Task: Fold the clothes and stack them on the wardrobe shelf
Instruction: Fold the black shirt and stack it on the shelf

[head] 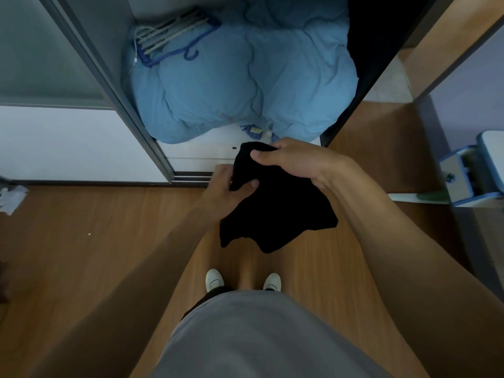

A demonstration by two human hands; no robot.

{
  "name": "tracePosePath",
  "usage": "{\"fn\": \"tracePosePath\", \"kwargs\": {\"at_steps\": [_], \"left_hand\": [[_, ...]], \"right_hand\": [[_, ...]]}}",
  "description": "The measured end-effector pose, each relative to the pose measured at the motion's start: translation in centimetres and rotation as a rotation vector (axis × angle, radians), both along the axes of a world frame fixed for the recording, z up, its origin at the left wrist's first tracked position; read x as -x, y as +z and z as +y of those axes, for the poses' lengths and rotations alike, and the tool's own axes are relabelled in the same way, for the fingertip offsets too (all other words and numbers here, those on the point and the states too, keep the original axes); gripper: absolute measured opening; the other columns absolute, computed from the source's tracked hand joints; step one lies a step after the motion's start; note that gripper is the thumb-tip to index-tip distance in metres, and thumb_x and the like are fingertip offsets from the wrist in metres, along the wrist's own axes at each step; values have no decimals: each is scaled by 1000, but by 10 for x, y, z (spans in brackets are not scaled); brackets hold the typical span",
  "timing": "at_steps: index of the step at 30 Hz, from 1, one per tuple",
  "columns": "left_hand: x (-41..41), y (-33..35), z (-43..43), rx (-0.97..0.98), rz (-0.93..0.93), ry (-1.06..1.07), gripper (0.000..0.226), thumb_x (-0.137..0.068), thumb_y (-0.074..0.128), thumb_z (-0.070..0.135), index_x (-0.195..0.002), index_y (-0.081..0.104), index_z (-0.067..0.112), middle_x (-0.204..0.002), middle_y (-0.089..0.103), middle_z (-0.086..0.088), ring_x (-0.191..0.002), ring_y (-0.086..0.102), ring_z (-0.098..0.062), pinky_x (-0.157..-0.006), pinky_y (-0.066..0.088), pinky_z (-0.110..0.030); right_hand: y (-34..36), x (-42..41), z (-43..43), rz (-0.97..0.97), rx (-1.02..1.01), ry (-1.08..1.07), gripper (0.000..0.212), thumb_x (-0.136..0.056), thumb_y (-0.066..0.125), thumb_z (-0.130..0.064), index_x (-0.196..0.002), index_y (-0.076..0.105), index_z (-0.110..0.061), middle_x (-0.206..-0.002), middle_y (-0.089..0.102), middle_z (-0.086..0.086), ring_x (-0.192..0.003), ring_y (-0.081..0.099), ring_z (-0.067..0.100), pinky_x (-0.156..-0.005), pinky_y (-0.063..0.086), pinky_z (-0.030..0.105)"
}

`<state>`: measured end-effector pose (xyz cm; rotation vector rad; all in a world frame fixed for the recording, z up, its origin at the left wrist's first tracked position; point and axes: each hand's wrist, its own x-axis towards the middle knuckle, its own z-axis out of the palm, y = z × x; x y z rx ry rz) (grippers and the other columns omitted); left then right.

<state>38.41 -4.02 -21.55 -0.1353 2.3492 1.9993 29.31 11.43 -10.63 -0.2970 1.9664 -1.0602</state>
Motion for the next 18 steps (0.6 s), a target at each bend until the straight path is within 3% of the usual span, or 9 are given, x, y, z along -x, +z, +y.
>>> {"fn": "tracePosePath", "kwargs": {"at_steps": [2, 5, 7, 11, 14, 16, 18], "left_hand": [[-1, -4, -3, 37, -87, 147, 20, -92, 66, 39, -102, 67, 22, -92, 74, 2, -87, 72, -18, -69, 54, -28], [-5, -3, -2, -102, -179, 1, 10, -93, 64, 45, -96, 73, 42, -97, 77, 11, -92, 73, -7, -71, 53, -14], [-5, 2, -1, -141, -183, -66, 10, -91, 66, 46, -94, 75, 44, -99, 77, 10, -94, 72, -6, -73, 52, -12], [-4, 6, -6, -191, -233, -111, 14, -91, 67, 41, -90, 78, 33, -94, 77, 8, -91, 72, -7, -74, 52, -16], [-5, 6, -9, -185, -244, -69, 31, -92, 61, 42, -89, 73, 13, -85, 75, 6, -83, 70, -7, -72, 51, -19], [-5, 8, -11, -217, -261, -5, 30, -98, 58, 37, -90, 72, 12, -85, 75, 3, -81, 71, -10, -69, 52, -19], [-4, 13, -11, -274, -273, 63, 29, -101, 56, 34, -92, 73, 12, -90, 77, -2, -85, 73, -16, -69, 54, -20]], "right_hand": [[3, 1, 1, -12, 28, -42, 28, -91, 66, -47, -94, 71, -20, -80, 77, -3, -69, 72, 11, -61, 57, 22], [3, 2, -1, 16, -8, -50, 30, -88, 68, -52, -96, 67, -23, -85, 76, -3, -76, 73, 12, -61, 57, 22], [4, 2, -2, 10, -21, -39, 30, -88, 68, -52, -97, 66, -24, -90, 75, -2, -80, 72, 12, -62, 56, 21], [7, 4, 1, -41, -22, -51, 35, -89, 70, -47, -108, 66, -18, -104, 74, 6, -93, 73, 19, -80, 61, 31], [9, 6, 7, -83, 24, -122, 36, -90, 72, -36, -114, 67, -9, -104, 75, 13, -91, 74, 22, -79, 61, 33], [10, 11, 10, -58, 105, -251, 29, -91, 71, -22, -114, 69, -4, -107, 74, 16, -86, 73, 21, -76, 60, 29], [9, 18, 15, -89, 297, -453, 27, -94, 66, -12, -119, 68, -1, -110, 72, 17, -90, 70, 22, -82, 58, 27]]}}
